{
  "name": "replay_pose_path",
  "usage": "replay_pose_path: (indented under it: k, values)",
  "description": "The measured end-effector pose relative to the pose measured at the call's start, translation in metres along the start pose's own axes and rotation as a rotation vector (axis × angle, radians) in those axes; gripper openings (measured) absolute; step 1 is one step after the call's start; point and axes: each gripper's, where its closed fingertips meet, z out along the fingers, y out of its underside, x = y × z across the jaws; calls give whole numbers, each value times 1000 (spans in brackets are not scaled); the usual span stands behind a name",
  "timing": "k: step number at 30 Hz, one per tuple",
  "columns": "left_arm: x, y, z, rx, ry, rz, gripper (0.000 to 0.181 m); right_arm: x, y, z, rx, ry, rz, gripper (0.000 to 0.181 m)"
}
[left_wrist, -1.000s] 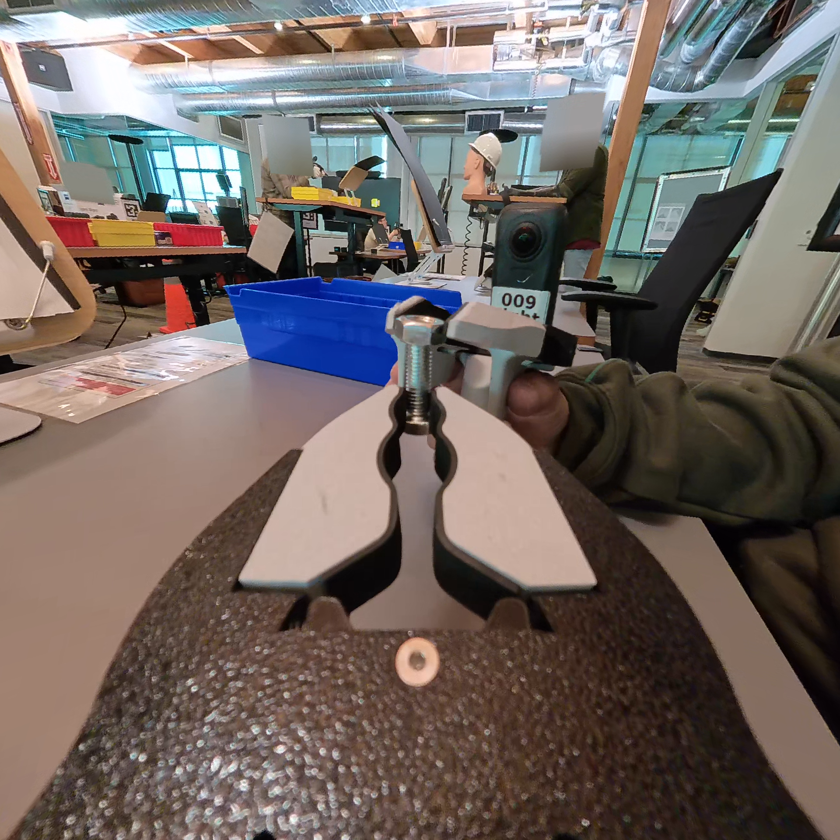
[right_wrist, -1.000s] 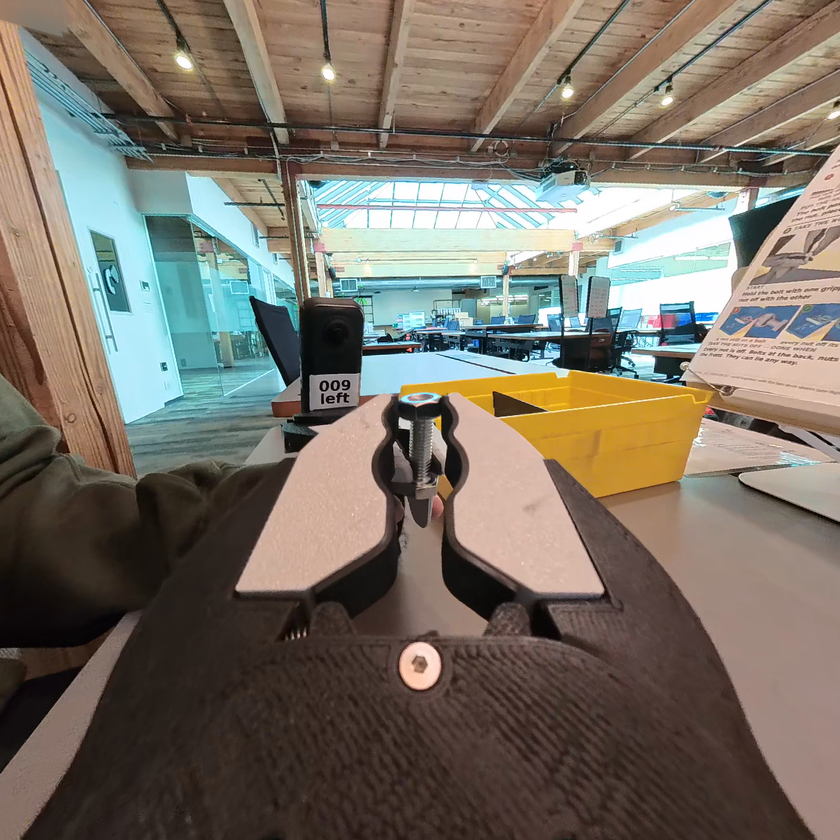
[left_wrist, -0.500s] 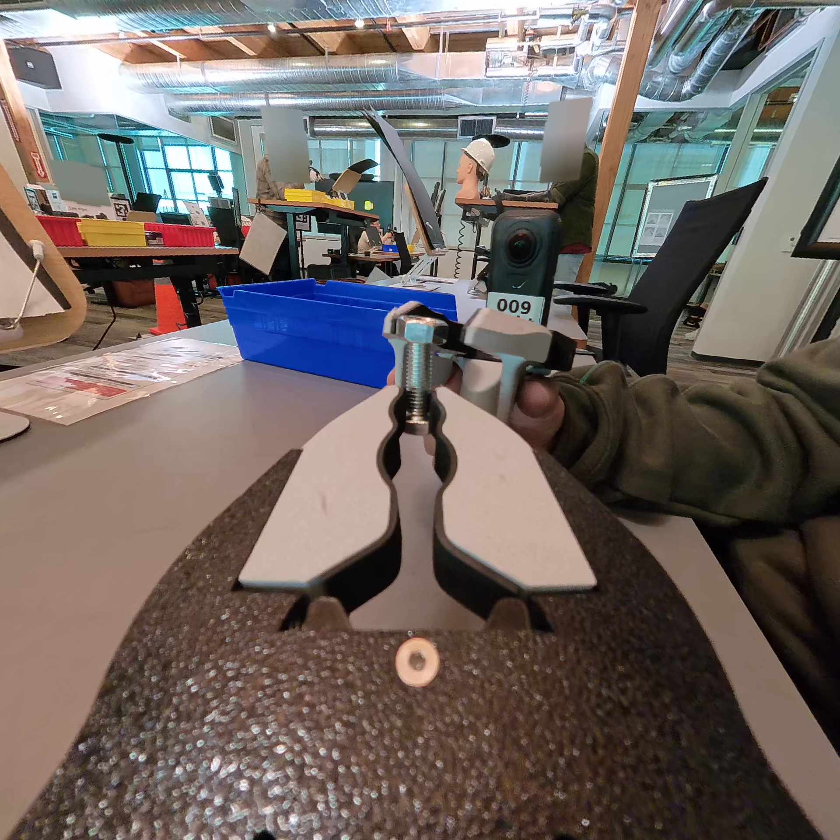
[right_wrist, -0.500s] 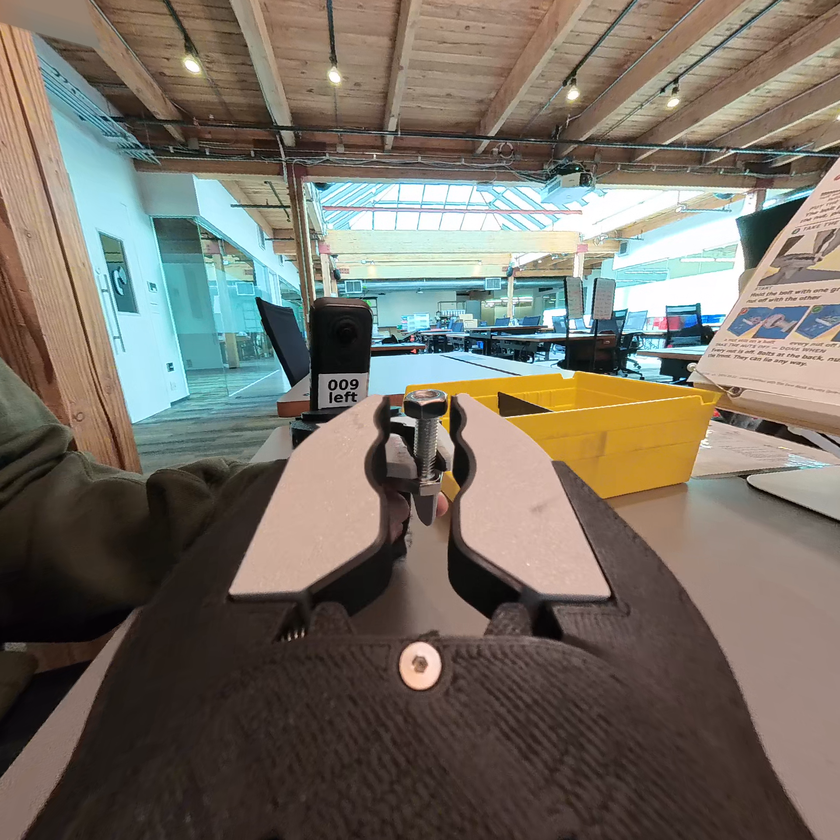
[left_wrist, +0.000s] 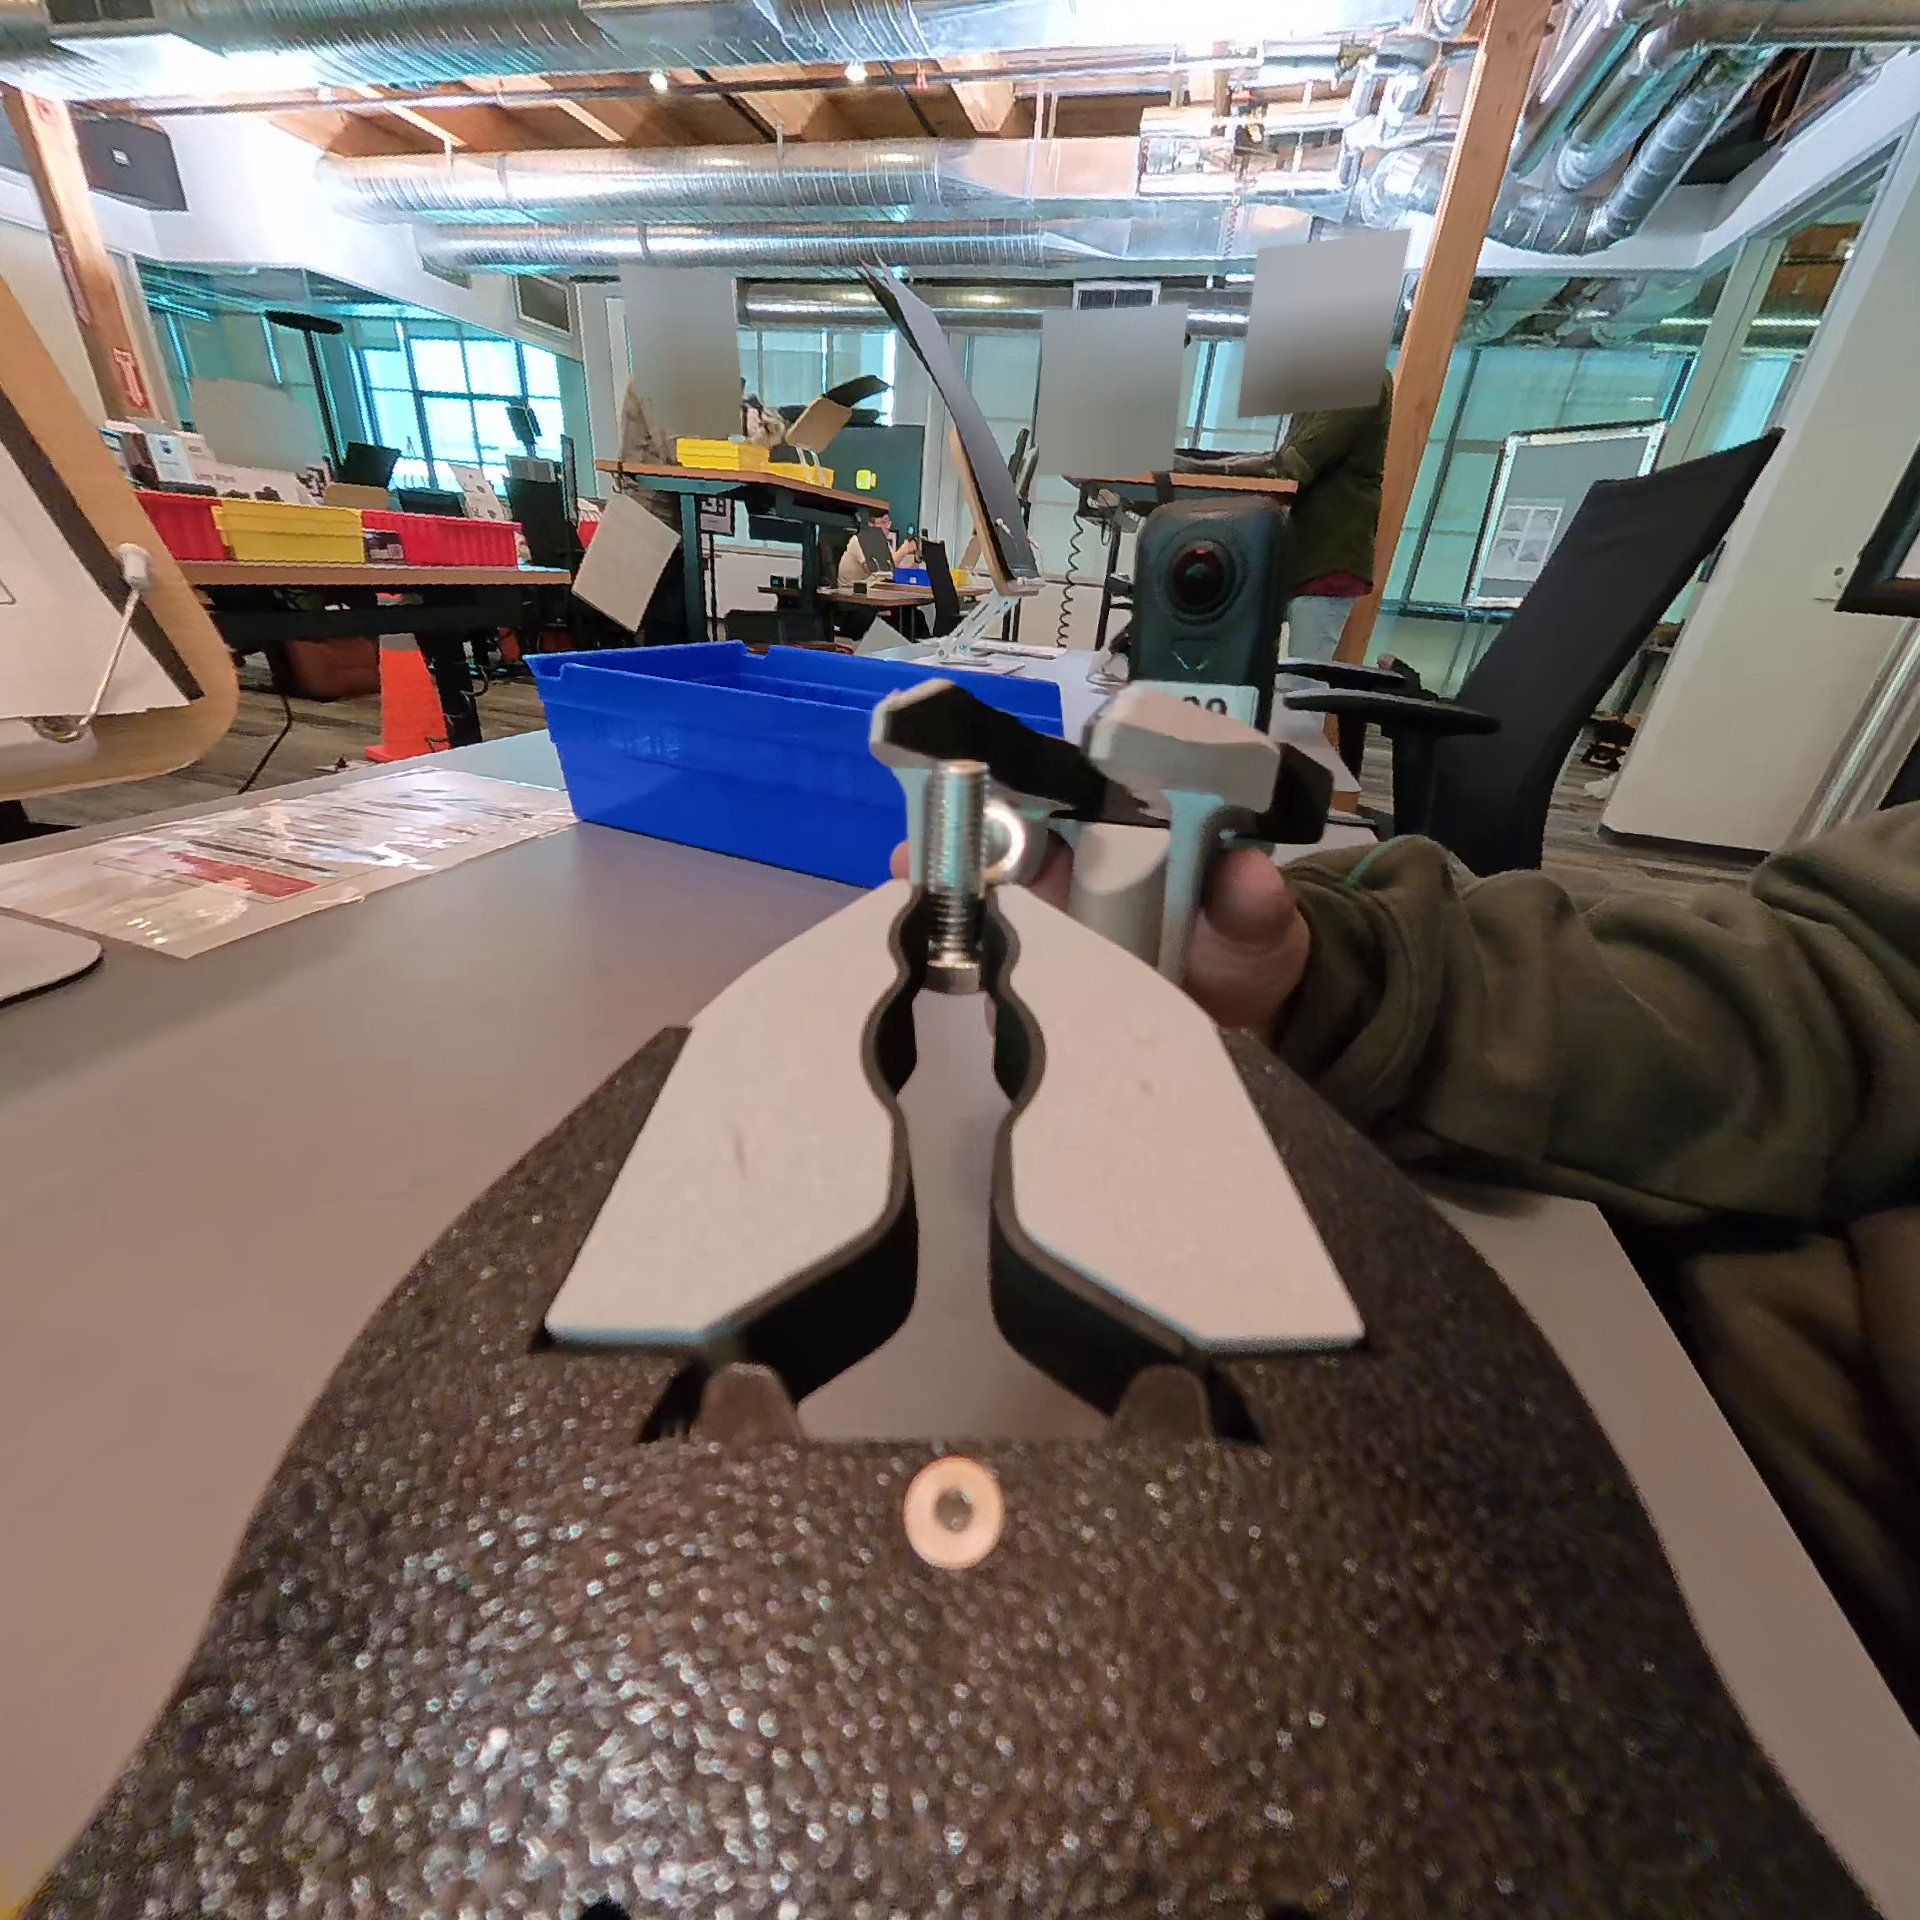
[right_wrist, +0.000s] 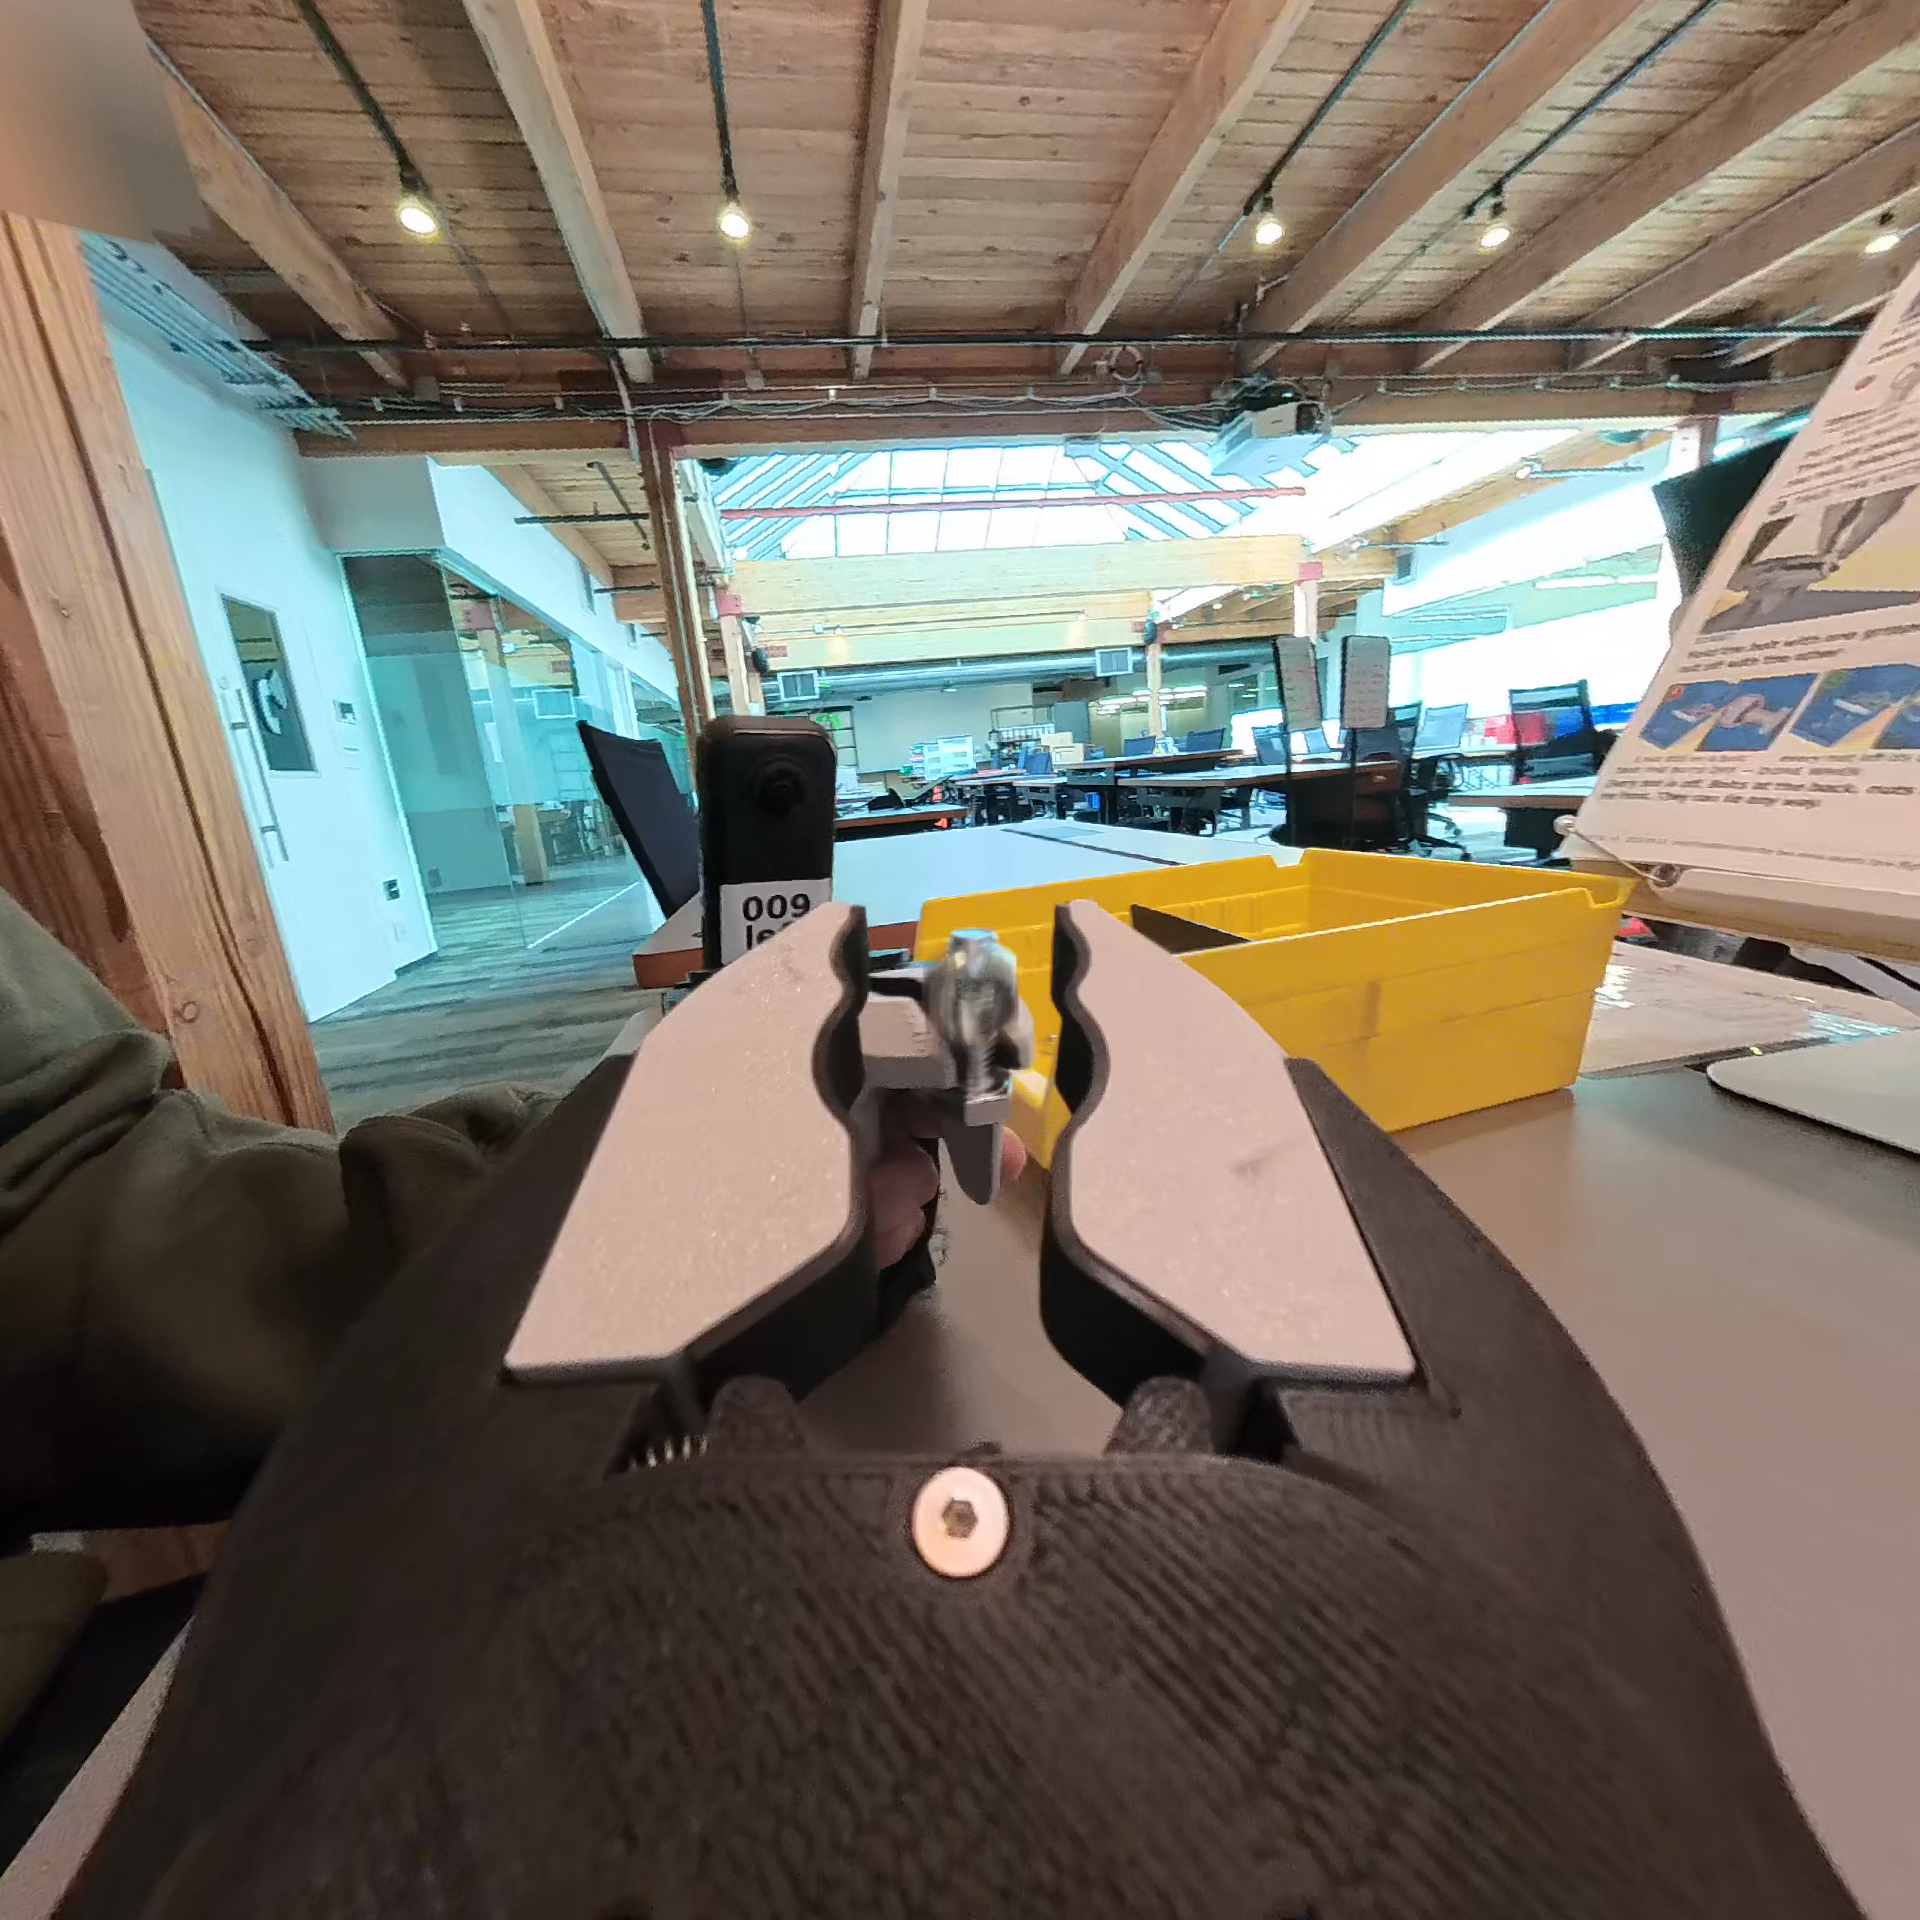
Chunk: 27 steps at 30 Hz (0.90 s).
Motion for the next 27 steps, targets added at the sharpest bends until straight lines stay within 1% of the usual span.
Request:
replay_pose_path:
  k: [2, 3, 4, 5, 6, 8, 10, 12, 13, 14, 15, 17, 18, 20, 23, 25, 27]
  values:
    - [1, 2, 1, -14, 3, 7, 9, 3, 2, 1, -9, 15, 17, 29]
    - [1, 2, 2, -18, 1, 11, 9, 4, 6, 1, -38, 19, 13, 27]
    - [2, 3, 2, -24, 2, 15, 9, 7, 13, 0, -98, 32, -25, 28]
    - [2, 5, 1, -44, 4, 21, 9, 11, 21, -5, -176, 51, -79, 31]
    - [3, 8, 1, -68, 13, 35, 9, 18, 24, -12, -221, 72, -101, 34]
    - [9, 8, 0, -68, 49, 52, 9, 36, 26, -34, -297, 133, -79, 31]
    - [10, 7, 0, -65, 62, 42, 9, 49, 22, -60, -322, 169, -34, 27]
    - [9, 7, -1, -62, 65, 33, 9, 60, 15, -81, -309, 188, 125, 29]
    - [9, 7, -1, -63, 70, 31, 9, 59, 9, -88, -267, 160, 185, 22]
    - [10, 7, -1, -64, 71, 30, 9, 61, 2, -96, -230, 158, 197, 14]
    - [10, 7, 0, -65, 71, 30, 9, 67, -4, -104, -213, 204, 175, 11]
    - [10, 8, -1, -66, 75, 32, 9, 76, -14, -122, -225, 294, 131, 18]
    - [10, 8, -1, -65, 76, 34, 9, 78, -19, -131, -248, 338, 112, 18]
    - [10, 7, -1, -65, 77, 31, 9, 92, -24, -156, -360, 508, 36, 18]
    - [11, 8, -1, -65, 81, 28, 9, 112, -32, -208, -581, 804, -77, 20]
    - [11, 8, -1, -65, 83, 26, 9, 113, -28, -229, -709, 899, -93, 23]
    - [11, 8, -1, -66, 88, 22, 9, 107, -20, -232, -802, 905, -109, 24]
